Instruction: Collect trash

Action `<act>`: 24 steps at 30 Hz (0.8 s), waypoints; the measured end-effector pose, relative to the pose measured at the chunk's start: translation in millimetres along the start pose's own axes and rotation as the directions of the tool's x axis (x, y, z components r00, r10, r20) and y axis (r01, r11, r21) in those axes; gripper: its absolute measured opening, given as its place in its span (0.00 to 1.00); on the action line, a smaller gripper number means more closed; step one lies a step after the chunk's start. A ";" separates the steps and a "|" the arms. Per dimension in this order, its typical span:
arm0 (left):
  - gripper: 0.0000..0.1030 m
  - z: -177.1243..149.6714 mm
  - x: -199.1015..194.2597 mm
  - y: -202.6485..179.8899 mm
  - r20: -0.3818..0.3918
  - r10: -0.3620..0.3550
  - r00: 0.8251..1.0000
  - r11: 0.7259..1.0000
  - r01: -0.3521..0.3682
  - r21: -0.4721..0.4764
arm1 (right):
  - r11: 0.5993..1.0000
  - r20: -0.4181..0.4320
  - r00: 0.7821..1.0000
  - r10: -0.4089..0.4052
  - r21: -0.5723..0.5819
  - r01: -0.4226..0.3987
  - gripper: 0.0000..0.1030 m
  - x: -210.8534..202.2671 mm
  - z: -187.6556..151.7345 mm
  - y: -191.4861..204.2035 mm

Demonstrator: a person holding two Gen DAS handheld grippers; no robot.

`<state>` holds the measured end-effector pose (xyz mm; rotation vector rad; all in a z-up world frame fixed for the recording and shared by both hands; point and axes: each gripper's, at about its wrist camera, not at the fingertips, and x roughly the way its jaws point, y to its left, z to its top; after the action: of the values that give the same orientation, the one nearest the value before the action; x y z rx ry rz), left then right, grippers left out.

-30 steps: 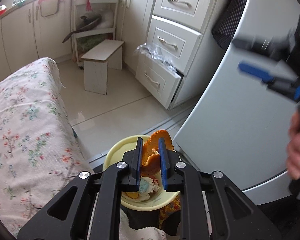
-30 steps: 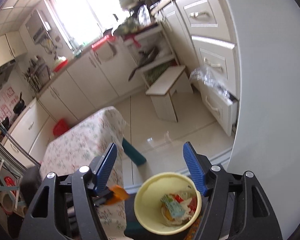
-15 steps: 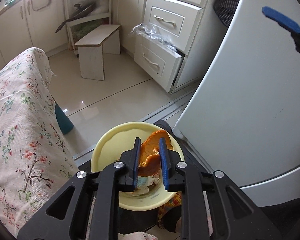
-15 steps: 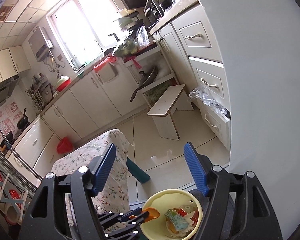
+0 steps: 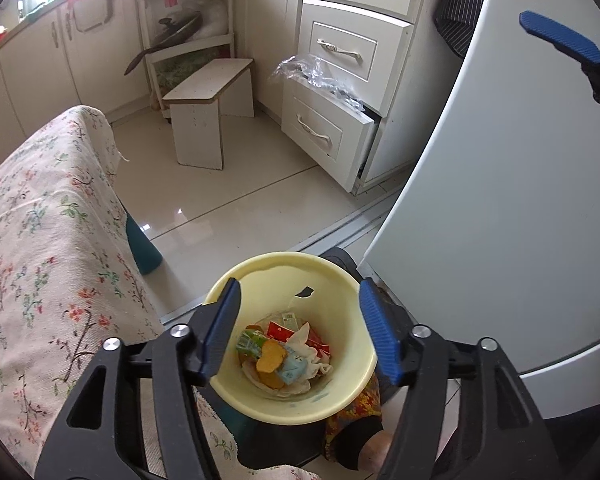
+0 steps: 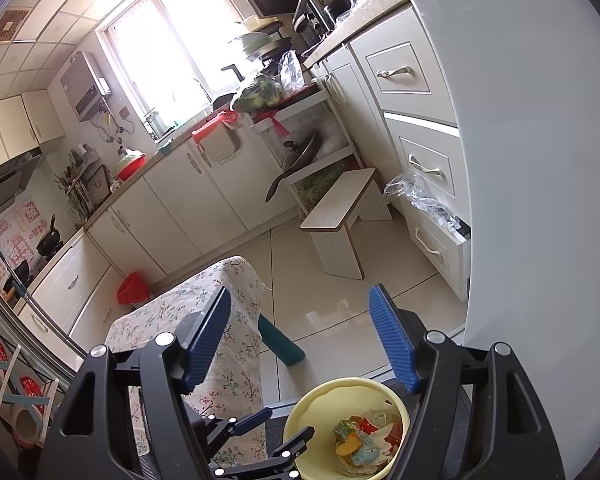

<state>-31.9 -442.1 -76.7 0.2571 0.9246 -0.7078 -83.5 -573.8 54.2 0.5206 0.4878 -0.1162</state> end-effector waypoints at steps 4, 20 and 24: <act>0.69 -3.3 -12.8 0.1 0.017 0.007 1.000 1.000 -0.007 0.003 | 1.000 -0.001 1.000 -0.010 -0.004 0.010 0.71 0.8 -0.6 1.3; 0.92 -26.1 -101.1 6.1 0.111 0.133 0.985 0.991 -0.131 -0.028 | 0.997 0.057 0.998 -0.039 -0.067 0.043 0.81 -27.3 -10.8 25.4; 0.92 -34.6 -132.2 5.3 0.141 0.214 0.967 0.977 -0.212 -0.030 | 0.995 0.092 0.994 -0.052 -0.077 0.059 0.86 -45.6 -22.0 32.3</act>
<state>-103.3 -362.2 8.2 0.2841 0.7516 -0.5138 -125.4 -535.5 73.8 0.4223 0.4175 -0.1720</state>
